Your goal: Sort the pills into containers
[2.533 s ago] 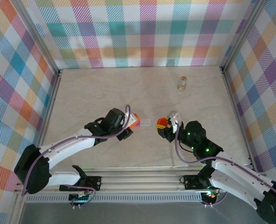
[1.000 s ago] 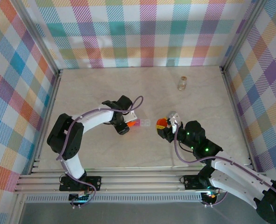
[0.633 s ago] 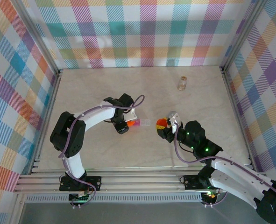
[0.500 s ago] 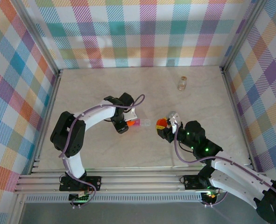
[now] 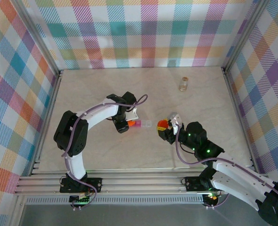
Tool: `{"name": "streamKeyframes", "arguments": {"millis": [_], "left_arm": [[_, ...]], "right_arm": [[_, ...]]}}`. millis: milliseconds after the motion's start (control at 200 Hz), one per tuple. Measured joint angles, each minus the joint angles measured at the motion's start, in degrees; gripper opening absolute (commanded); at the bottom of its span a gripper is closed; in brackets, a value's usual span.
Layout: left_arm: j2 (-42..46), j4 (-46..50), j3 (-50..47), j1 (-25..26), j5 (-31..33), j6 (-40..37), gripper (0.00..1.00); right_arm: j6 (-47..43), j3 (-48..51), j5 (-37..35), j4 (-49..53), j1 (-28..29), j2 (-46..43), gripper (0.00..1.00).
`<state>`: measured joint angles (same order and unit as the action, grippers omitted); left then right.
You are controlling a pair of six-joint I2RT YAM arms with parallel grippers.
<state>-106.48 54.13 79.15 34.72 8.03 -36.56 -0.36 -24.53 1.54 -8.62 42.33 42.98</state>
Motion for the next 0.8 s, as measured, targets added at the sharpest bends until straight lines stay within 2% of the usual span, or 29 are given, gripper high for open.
{"name": "streamKeyframes", "arguments": {"millis": [380,800], "left_arm": [[-2.69,1.95,2.75,2.29,3.76,-1.46,0.00],[-4.44,4.26,4.70,5.29,10.95,-3.85,0.00]], "right_arm": [[0.20,0.00,0.44,0.72,0.00,0.07,0.18],[0.42,0.00,0.63,0.74,0.00,0.04,0.18]]}}
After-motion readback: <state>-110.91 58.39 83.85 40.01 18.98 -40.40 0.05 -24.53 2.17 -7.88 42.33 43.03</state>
